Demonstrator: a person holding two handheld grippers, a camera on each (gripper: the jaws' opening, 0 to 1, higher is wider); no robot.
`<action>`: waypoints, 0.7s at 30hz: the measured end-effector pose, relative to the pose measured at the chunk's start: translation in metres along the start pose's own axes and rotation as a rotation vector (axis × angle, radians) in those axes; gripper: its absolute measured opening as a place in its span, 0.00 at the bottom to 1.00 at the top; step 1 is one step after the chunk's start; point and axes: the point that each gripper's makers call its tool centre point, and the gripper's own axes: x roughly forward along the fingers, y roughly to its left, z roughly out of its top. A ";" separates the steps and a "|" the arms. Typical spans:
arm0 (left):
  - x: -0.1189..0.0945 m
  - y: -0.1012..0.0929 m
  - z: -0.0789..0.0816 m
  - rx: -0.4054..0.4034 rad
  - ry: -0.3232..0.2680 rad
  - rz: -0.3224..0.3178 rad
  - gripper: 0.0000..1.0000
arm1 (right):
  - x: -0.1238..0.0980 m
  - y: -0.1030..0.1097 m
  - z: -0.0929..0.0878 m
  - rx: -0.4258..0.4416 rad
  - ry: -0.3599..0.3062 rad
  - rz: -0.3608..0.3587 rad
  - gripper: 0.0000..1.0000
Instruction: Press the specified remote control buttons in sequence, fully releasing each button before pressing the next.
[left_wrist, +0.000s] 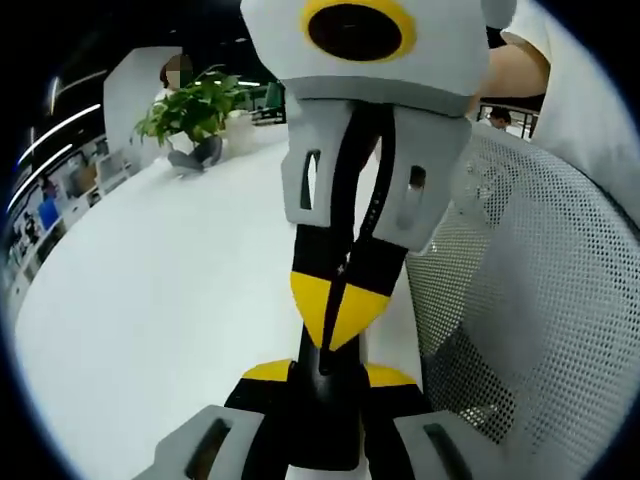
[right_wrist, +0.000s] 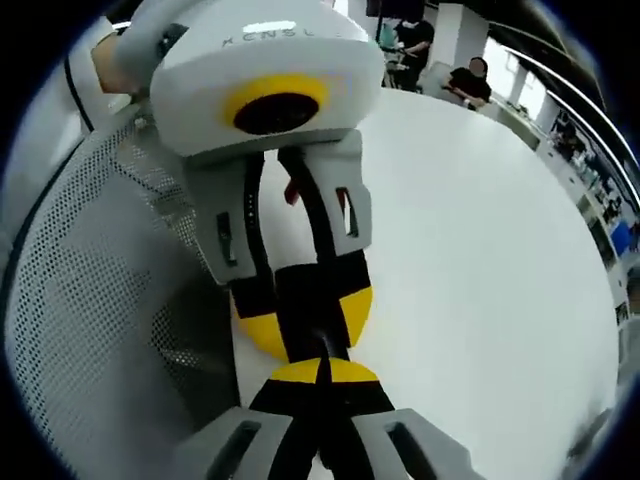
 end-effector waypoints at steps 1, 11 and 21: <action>0.000 0.000 0.000 0.000 0.000 0.000 0.24 | 0.000 0.000 0.000 -0.008 0.001 -0.004 0.00; 0.000 0.000 0.001 0.004 -0.003 -0.004 0.24 | -0.001 -0.002 0.001 -0.074 -0.047 -0.041 0.00; 0.000 0.000 0.000 0.001 -0.005 -0.003 0.24 | 0.001 0.002 0.006 -0.049 -0.057 -0.013 0.00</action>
